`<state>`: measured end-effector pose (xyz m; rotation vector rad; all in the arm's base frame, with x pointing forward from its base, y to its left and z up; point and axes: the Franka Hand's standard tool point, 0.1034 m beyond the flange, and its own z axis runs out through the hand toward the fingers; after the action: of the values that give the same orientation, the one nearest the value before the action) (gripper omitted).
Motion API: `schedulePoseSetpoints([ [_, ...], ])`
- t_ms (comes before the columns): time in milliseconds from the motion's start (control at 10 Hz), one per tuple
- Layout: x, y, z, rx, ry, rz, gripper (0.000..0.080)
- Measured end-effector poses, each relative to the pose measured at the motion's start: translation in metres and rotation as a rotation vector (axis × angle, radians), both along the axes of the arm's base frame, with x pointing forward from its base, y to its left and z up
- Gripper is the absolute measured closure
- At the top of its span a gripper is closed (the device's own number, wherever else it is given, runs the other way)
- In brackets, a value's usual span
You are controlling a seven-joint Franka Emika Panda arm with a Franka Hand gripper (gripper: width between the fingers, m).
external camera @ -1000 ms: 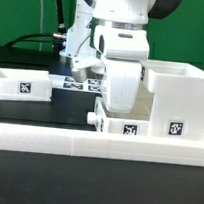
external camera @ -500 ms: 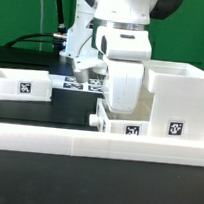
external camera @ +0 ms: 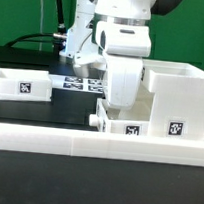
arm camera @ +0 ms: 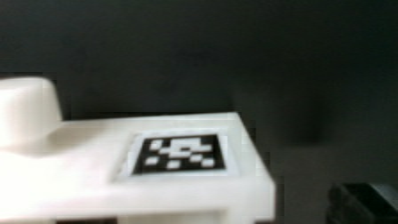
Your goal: Assemble drawer
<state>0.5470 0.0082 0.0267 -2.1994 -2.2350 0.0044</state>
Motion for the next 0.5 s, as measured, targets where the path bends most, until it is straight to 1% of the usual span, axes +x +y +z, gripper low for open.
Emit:
schedulePoseSetpoints([
  [200,0.004,-0.002,0.014,-0.006,-0.006,-0.004,0.0154],
  [300,0.005,-0.006,0.023,-0.012,0.003,-0.008,0.0151],
  [500,0.011,-0.02,0.037,-0.024,0.022,-0.02,0.0151],
])
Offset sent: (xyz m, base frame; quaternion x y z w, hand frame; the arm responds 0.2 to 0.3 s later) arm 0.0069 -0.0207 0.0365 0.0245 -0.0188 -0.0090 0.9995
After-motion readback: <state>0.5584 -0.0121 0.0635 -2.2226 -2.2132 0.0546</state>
